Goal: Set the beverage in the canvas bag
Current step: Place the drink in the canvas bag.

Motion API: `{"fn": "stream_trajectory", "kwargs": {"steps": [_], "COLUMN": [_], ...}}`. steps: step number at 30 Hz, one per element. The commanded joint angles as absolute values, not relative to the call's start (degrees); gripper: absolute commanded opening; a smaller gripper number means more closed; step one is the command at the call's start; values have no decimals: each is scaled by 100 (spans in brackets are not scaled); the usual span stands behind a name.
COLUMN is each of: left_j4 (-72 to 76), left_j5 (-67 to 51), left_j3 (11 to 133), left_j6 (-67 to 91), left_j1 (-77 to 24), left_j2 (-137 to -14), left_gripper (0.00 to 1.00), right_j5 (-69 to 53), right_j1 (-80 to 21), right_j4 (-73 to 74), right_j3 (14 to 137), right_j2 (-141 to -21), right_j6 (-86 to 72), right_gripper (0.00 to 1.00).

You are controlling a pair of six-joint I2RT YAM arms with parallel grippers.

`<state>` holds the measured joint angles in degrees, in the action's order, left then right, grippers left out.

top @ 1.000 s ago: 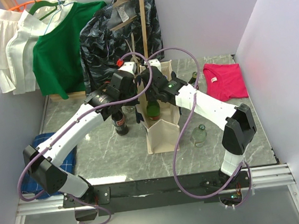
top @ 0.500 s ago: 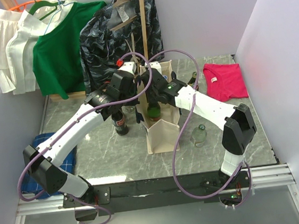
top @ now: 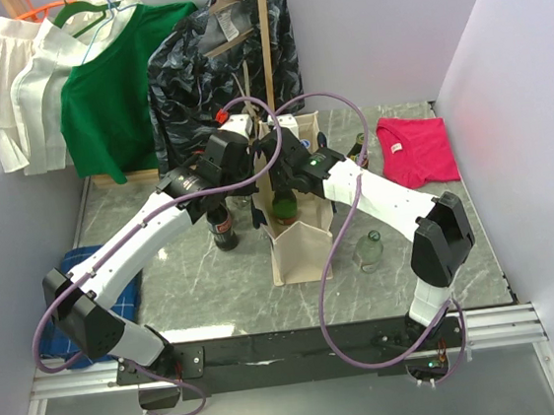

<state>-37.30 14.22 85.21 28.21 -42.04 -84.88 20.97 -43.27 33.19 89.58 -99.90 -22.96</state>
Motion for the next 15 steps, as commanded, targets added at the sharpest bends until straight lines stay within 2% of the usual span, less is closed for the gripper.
{"fn": "stream_trajectory", "kwargs": {"steps": [1,3,15], "left_j4": [-3489,-3489,-3463], "left_j5": [1397,1397,1406], "left_j3": [8684,8675,8657], "left_j6": [2848,2848,2795], "left_j1": [-4219,-4219,-4219], "left_j2": [-8253,-8253,-8271], "left_gripper": [9,9,10], "right_j5": [2364,2373,2399], "right_j1": [-4377,-4377,-4377], "right_j4": [2874,2926,3023], "right_j3": [9272,9325,9360], "right_j2": [-9975,-10019,-10055], "right_j6": [-2364,-2382,-2408], "right_gripper": [0,8,25]}}
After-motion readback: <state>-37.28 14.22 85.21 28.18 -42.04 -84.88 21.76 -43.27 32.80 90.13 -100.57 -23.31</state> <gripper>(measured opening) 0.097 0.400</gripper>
